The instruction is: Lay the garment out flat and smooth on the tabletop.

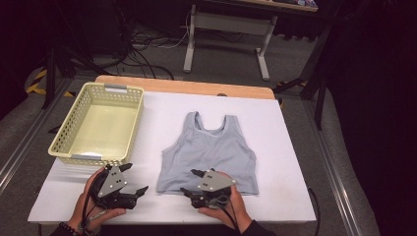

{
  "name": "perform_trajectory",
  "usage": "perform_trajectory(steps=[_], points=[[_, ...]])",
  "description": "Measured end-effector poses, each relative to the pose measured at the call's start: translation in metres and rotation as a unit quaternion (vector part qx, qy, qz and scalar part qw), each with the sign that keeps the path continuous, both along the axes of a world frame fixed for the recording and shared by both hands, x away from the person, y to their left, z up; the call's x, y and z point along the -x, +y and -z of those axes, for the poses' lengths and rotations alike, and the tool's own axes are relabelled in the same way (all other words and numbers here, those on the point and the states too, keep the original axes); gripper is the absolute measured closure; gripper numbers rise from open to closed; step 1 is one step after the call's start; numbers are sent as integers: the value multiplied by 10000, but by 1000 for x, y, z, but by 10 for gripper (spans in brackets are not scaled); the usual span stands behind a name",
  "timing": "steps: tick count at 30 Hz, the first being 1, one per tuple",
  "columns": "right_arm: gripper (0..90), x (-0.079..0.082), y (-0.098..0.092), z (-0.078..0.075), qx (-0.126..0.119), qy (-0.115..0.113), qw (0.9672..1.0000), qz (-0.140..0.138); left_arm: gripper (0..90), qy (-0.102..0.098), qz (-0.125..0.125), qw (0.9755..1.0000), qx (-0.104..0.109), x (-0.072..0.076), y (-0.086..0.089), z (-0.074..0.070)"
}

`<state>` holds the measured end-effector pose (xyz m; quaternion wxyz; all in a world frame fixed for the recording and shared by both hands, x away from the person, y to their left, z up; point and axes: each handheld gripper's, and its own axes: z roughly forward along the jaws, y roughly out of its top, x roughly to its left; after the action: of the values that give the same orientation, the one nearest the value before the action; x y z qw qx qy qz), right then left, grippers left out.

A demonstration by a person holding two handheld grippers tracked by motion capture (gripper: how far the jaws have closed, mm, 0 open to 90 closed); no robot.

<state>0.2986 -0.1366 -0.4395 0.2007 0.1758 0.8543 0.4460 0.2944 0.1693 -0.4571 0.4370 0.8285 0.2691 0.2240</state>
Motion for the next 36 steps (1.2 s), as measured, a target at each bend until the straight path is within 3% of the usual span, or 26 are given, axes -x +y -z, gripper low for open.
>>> perform_trajectory(steps=[3, 4, 5, 8, 14, 16, 17, 19, 21, 27, 32, 33, 34, 36], points=[[375, -3, 24, 7, 253, -7, 9995, -211, 146, 33, -58, 10000, -17, -1, 1, 1], [375, -3, 24, 7, 253, -7, 9995, -211, 146, 33, -58, 10000, -17, -1, 1, 1], [378, -7, 39, 14, 338, 103, 9988, -333, 148, 53, -88, 9999, -19, -1, 1, 1], [378, -9, 55, 21, 454, 223, 9978, -422, 151, 88, -114, 9999, -43, -3, 1, 2], [430, -16, 73, 28, 740, 336, 9964, -240, 161, 124, -118, 9998, -120, -4, -1, 4], [436, -18, 73, 28, 766, 402, 9960, -225, 163, 126, -141, 9998, -104, -4, -2, 4], [565, -20, 70, 27, 691, 606, 9955, -240, 165, 132, -138, 9998, -88, -4, -3, 4], [705, -20, 67, 27, 699, 579, 9957, -171, 170, 136, -169, 9997, -98, -5, -6, 4], [787, -19, 63, 27, 719, 531, 9959, -126, 179, 176, -191, 9996, -90, -6, -11, 4], [806, -16, 57, 28, 652, 536, 9963, -145, 218, 195, -309, 9992, -157, -17, -35, 0], [808, -9, 56, 29, 695, 359, 9968, -139, 255, 349, -522, 9979, -159, -46, -65, -4], [808, -9, 56, 29, 695, 359, 9968, -139, 256, 349, -522, 9979, -159, -46, -65, -4], [808, -8, 55, 30, 661, 351, 9971, -146, 271, 454, -610, 9968, -251, -58, -75, -1], [807, -8, 55, 30, 663, 337, 9971, -146, 282, 520, -680, 9959, -301, -65, -80, 1]])
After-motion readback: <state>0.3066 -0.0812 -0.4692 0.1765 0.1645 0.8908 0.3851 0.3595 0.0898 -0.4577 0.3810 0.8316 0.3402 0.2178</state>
